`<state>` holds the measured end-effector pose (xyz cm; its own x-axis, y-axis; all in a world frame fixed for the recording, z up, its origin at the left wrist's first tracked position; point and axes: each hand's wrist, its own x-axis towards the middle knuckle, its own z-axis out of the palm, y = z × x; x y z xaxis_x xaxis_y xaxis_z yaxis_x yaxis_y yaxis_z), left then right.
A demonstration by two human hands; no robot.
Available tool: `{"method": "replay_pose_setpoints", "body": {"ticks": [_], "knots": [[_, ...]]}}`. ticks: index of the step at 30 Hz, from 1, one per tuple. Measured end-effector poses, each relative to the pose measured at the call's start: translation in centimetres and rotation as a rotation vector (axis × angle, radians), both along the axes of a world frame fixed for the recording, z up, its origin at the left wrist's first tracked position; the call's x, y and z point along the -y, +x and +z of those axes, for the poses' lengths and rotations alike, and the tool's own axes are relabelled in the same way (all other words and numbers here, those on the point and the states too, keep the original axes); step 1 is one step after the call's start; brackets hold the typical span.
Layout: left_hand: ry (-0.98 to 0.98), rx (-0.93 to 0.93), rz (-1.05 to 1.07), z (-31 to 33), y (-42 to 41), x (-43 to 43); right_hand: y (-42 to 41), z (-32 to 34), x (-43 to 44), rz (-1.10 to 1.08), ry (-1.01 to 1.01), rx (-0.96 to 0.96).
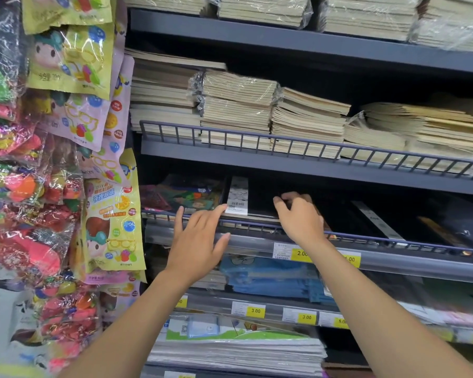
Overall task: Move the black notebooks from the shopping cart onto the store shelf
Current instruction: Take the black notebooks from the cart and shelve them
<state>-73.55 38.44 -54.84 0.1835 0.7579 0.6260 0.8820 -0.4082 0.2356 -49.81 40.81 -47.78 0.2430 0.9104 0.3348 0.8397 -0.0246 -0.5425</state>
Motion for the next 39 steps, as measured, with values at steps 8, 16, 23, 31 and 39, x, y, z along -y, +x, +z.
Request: {"method": "replay_pose_setpoints", "body": {"ticks": [8, 16, 23, 31, 39], "knots": [[0.060, -0.118, 0.063, -0.9, 0.0, -0.5, 3.6, -5.5, 5.5, 0.099, 0.378, 0.273], [0.025, -0.150, 0.090, -0.4, 0.3, -0.2, 3.9, -6.2, 5.2, 0.117, 0.402, 0.248], [-0.297, -0.178, 0.084, 3.2, 0.4, 1.5, 3.6, -2.0, 6.1, 0.130, 0.043, 0.338], [-0.733, -0.328, 0.136, 14.7, -0.6, 5.3, 2.6, 10.4, 7.2, 0.280, -0.639, 0.360], [-0.794, -0.434, 0.062, 28.8, -1.9, 10.7, 1.4, 24.4, 12.8, 0.275, -0.753, 0.346]]}}
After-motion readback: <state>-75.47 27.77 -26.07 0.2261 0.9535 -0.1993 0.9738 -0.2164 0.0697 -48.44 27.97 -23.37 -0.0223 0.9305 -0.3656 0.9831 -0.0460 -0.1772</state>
